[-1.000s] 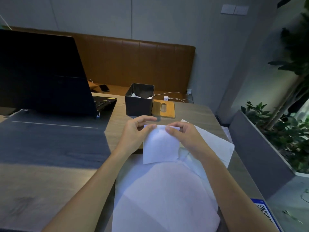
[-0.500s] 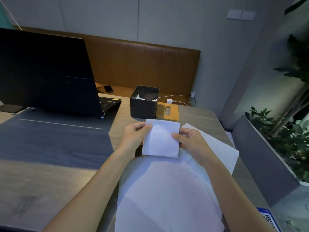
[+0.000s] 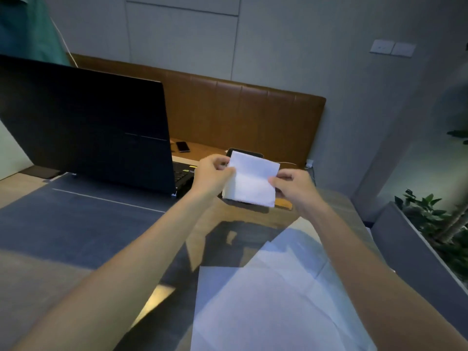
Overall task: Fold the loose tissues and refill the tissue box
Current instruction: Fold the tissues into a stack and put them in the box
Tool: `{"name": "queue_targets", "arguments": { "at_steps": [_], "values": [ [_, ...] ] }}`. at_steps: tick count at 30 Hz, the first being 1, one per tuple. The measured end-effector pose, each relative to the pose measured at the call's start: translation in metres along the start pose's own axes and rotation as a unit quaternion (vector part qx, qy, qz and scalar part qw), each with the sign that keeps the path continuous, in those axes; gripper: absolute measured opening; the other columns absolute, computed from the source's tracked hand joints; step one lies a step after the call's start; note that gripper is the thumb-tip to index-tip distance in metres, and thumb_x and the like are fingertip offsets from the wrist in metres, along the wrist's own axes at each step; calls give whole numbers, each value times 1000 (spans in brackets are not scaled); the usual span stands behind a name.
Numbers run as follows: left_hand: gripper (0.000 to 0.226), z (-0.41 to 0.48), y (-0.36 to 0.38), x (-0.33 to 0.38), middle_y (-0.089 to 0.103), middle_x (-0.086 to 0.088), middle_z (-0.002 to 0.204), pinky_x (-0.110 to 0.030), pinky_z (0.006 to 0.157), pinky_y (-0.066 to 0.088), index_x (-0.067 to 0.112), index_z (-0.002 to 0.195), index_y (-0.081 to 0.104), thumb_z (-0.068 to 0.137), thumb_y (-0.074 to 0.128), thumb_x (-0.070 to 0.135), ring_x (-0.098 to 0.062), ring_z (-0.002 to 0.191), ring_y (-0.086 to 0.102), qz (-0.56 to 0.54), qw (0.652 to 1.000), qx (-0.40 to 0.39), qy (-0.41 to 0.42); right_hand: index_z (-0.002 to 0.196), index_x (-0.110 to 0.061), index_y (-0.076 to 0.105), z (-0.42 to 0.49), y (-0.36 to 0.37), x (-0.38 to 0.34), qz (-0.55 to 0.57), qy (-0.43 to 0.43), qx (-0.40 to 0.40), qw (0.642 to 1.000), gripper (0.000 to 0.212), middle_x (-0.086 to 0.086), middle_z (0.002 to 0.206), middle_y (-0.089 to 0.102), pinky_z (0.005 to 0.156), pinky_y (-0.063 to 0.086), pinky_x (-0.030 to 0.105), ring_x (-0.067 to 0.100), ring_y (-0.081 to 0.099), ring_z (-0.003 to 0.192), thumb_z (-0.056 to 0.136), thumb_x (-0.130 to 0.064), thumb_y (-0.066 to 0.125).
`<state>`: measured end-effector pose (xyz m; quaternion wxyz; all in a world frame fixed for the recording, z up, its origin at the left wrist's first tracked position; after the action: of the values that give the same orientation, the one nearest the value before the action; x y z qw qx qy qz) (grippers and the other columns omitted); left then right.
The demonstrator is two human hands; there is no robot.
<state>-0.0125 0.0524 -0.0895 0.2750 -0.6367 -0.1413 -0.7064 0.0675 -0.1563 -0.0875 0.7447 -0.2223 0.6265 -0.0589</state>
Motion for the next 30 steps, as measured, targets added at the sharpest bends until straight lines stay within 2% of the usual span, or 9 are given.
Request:
{"name": "queue_targets", "arguments": {
  "at_steps": [1,3,6,9,11,14,22,26,30],
  "values": [
    [20,15,-1,4,60,6,99,-27,75,49,20,112,64,94,70,19,-15,96,58,22,1000,13,6,90,-8,76,13,1,-7,-14,-7,7,1000,9,10,93,74,74,61,37,19,71,77,92,-11,69],
    [25,40,-1,8,58,4,102,-24,72,49,22,112,57,92,73,23,-15,96,57,73,996,40,14,90,-7,75,36,3,-18,-38,-15,21,999,6,12,89,72,69,60,35,17,68,69,89,-10,70],
    [35,76,0,7,58,1,105,-27,73,55,23,113,49,90,75,26,-17,91,59,139,988,69,26,98,-15,68,70,10,-22,-69,-11,34,997,13,5,96,68,75,62,33,18,70,81,87,-9,74],
    [20,102,6,1,62,1,100,-34,80,58,23,104,57,92,73,27,-17,90,60,224,970,77,50,94,-22,61,100,20,-15,-109,-5,51,993,21,1,100,63,80,63,40,21,66,92,85,-11,77],
    [8,113,14,-2,67,1,100,-36,81,59,23,99,68,93,71,27,-18,91,63,280,955,73,63,93,-23,61,114,24,-12,-159,-18,64,985,22,0,98,63,77,63,43,21,65,89,83,-14,78],
    [15,126,25,-5,72,-1,101,-35,78,60,17,105,76,96,68,26,-20,91,67,350,931,64,78,93,-26,57,128,34,-10,-229,-58,62,970,23,-2,91,65,73,62,45,19,66,81,81,-18,76],
    [23,137,68,6,69,-7,97,-31,78,57,11,113,71,95,69,24,-22,83,66,558,807,-54,186,103,-19,56,142,66,-24,-469,-129,-23,874,23,4,91,63,66,53,34,20,61,77,87,-15,73],
    [25,140,79,0,61,-5,91,-30,76,52,11,118,67,95,69,22,-20,79,61,597,773,-95,193,103,-17,61,142,79,-26,-527,-131,-70,837,24,6,92,63,61,42,28,19,60,77,86,-11,76],
    [31,142,86,-3,57,-3,90,-29,70,44,13,125,64,96,68,22,-17,77,57,620,746,-106,217,105,-17,60,143,87,-23,-559,-132,-88,814,27,7,98,63,70,47,32,23,62,87,85,-12,77]
  ]
}}
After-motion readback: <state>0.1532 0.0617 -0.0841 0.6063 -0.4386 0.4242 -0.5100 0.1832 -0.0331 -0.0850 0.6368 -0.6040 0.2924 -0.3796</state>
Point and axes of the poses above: each hand's wrist, its own z-axis towards the middle knuckle, its own y-axis out of the palm, x = y × z, the point moved 8 cm from there along z, towards the middle knuckle
